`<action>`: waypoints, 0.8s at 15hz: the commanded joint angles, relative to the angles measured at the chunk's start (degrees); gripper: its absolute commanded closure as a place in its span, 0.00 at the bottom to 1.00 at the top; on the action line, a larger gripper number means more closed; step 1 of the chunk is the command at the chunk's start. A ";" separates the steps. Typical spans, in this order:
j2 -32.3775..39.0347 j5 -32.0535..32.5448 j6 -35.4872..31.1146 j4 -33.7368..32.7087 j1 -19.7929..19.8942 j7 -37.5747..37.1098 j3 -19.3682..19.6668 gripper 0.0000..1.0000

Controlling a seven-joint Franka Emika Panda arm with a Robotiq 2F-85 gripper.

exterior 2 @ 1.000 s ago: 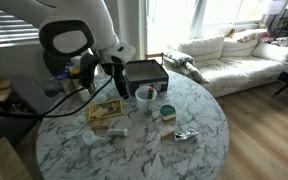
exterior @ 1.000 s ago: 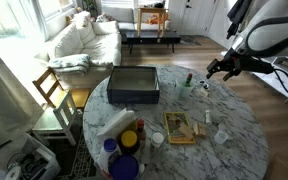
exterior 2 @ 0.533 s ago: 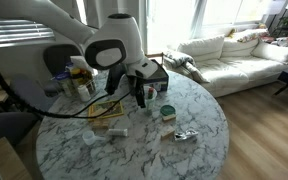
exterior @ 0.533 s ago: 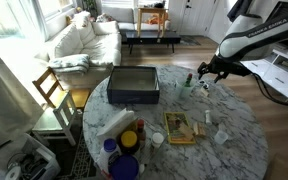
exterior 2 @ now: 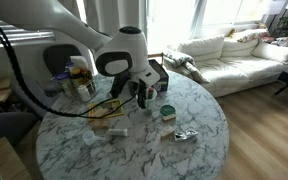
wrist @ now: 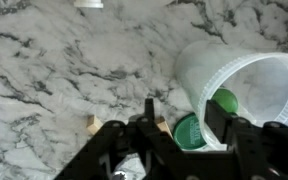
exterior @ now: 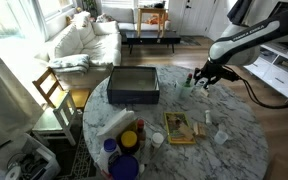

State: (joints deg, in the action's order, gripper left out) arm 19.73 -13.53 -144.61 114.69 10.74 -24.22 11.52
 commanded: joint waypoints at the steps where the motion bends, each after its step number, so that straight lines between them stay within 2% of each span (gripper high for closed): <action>1: 1.05 -4.63 0.50 -1.20 1.05 1.65 -1.37 0.23; 2: 0.85 -5.22 0.56 -1.33 1.03 1.91 -1.47 0.21; 5: 1.14 -6.71 0.71 -1.53 0.91 2.51 -1.98 0.04; 6: 1.33 -7.18 0.74 -1.56 0.91 2.61 -2.20 0.12; 7: 1.55 -7.86 0.44 -1.42 0.94 2.88 -2.55 0.38; 9: 2.22 -8.08 0.42 -1.24 0.60 2.65 -2.87 0.37; 12: 2.88 -8.48 0.84 -0.94 0.56 2.87 -3.55 0.62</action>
State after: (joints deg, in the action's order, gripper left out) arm 21.46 -20.01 -144.61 113.99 10.74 -23.20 8.89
